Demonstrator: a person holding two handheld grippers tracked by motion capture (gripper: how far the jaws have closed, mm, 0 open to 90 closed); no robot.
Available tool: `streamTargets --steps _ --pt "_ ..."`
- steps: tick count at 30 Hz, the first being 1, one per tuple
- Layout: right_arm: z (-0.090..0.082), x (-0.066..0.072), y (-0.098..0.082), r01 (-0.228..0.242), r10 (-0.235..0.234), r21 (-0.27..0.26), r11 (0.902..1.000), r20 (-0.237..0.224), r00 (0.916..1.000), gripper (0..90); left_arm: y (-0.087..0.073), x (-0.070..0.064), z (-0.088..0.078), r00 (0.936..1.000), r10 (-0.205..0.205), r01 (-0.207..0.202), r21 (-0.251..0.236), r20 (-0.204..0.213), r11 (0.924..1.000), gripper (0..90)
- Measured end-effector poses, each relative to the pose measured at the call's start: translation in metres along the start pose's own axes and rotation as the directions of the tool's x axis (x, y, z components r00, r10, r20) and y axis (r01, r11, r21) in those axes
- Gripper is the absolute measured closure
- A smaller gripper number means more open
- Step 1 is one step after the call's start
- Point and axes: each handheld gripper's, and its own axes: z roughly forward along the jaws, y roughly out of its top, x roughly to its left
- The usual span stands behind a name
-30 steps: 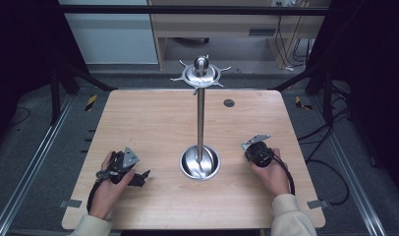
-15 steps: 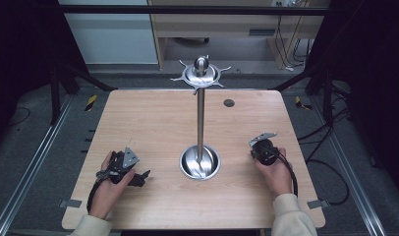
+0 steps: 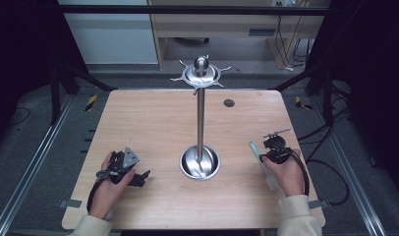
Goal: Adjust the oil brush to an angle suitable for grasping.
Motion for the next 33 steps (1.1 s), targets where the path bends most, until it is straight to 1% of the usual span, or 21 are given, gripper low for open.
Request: streamTargets --steps 3,5,8,11,15,21,33 --pt "0.001 0.002 0.000 0.003 -0.003 0.037 0.9993 -0.003 1.0000 62.2 0.000 0.000 0.000 1.0000 -0.002 0.002 -0.002 0.000 1.0000 3.0" --pt "0.002 0.003 0.001 0.011 -0.010 0.052 0.9986 -0.013 0.9999 62.6 0.000 0.000 0.000 1.0000 0.000 0.000 0.001 0.001 1.0000 3.0" --pt "0.004 0.004 0.002 0.016 -0.015 0.076 0.9970 -0.015 0.9998 63.2 0.000 0.000 0.000 1.0000 0.003 -0.003 0.006 0.002 1.0000 3.0" --pt "0.005 0.004 0.003 0.023 -0.022 0.107 0.9939 -0.011 0.9997 64.7 0.000 0.000 0.000 1.0000 0.002 -0.002 0.005 0.003 1.0000 3.0" --pt "0.007 0.003 0.001 0.026 -0.024 0.144 0.9893 -0.020 0.9995 67.6 0.000 0.000 0.000 1.0000 0.001 -0.001 0.006 0.002 1.0000 3.0" --pt "0.009 0.001 0.000 0.020 -0.016 0.162 0.9866 -0.026 0.9995 70.7 0.000 0.000 0.001 1.0000 0.005 -0.005 0.008 0.003 1.0000 3.0" --pt "0.018 -0.001 0.001 0.003 0.007 0.195 0.9808 -0.047 0.9989 75.9 0.000 -0.001 0.001 1.0000 0.004 -0.004 0.007 0.006 1.0000 3.0"
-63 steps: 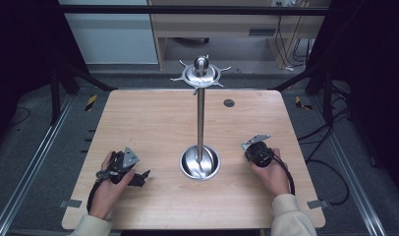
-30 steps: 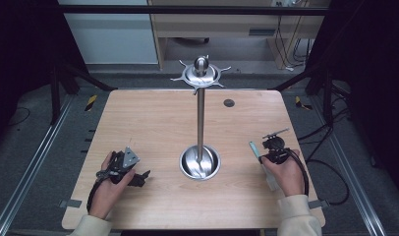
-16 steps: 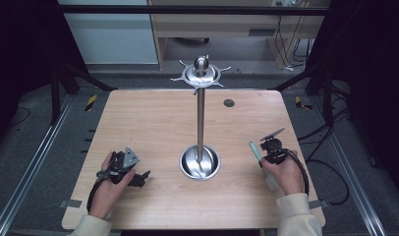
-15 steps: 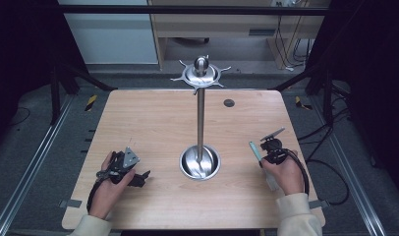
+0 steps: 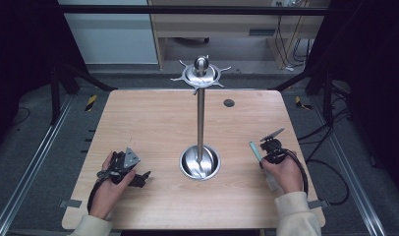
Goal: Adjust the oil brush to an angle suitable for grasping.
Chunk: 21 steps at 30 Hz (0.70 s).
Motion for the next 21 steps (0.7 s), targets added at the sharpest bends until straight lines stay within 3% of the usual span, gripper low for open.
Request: streamTargets --steps 21 --pt "0.0022 0.0006 0.0015 -0.011 0.011 0.011 0.9999 0.012 0.9999 82.1 0.0001 -0.0006 0.0002 1.0000 0.001 -0.001 0.000 0.003 1.0000 3.0"
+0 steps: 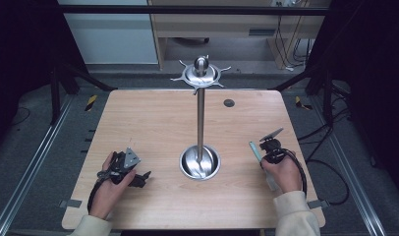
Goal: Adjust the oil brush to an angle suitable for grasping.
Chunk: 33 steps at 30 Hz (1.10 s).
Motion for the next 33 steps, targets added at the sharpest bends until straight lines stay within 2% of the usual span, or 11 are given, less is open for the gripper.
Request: streamTargets --steps 11,18,22,28,33 --pt "0.000 0.001 -0.001 -0.034 0.034 -0.013 0.9994 -0.002 0.9994 82.6 0.000 0.000 0.000 1.0000 0.005 -0.005 0.003 0.001 1.0000 3.0" --pt "-0.010 -0.001 -0.001 -0.043 0.042 -0.056 0.9975 -0.014 0.9990 82.7 0.000 0.000 0.000 1.0000 0.001 -0.001 0.001 0.001 1.0000 3.0" --pt "-0.023 -0.002 0.000 -0.049 0.047 -0.102 0.9936 -0.025 0.9986 82.7 0.000 0.000 0.000 1.0000 0.000 0.000 0.000 -0.002 1.0000 3.0" --pt "-0.054 0.001 0.011 -0.032 0.021 -0.205 0.9782 -0.055 0.9983 82.7 -0.002 0.003 -0.002 0.9999 -0.011 0.011 0.001 -0.011 0.9999 3.0" --pt "-0.083 0.008 0.030 0.006 -0.029 -0.301 0.9536 -0.070 0.9972 82.7 -0.002 0.004 -0.002 0.9997 -0.019 0.019 -0.003 -0.018 0.9998 3.0"
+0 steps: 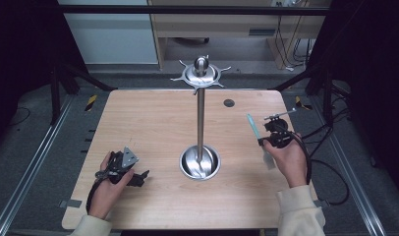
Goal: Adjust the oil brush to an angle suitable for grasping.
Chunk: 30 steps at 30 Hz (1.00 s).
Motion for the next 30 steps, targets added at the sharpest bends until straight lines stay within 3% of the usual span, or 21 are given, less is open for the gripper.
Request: streamTargets --steps 5,7,13,21,30 --pt "-0.020 0.003 0.021 0.012 -0.016 -0.127 0.9919 -0.028 0.9995 82.7 0.000 0.000 0.000 1.0000 0.000 0.000 -0.001 0.000 1.0000 3.0" --pt "-0.025 0.006 0.022 0.001 -0.011 -0.183 0.9831 -0.051 0.9986 82.7 0.000 -0.001 0.000 1.0000 0.003 -0.003 -0.004 0.000 1.0000 3.0" --pt "-0.040 0.011 0.017 0.019 -0.035 -0.276 0.9611 -0.055 0.9979 82.7 0.002 -0.002 0.000 1.0000 0.006 -0.006 -0.010 0.003 0.9999 3.0" --pt "-0.064 0.020 0.017 0.026 -0.060 -0.405 0.9142 -0.073 0.9955 82.7 0.002 -0.001 0.000 0.9998 0.018 -0.018 -0.016 0.002 0.9997 3.0" --pt "-0.085 0.030 0.015 0.033 -0.093 -0.502 0.8644 -0.094 0.9912 82.7 0.002 -0.002 0.000 0.9998 0.017 -0.017 -0.015 0.005 0.9998 3.0"
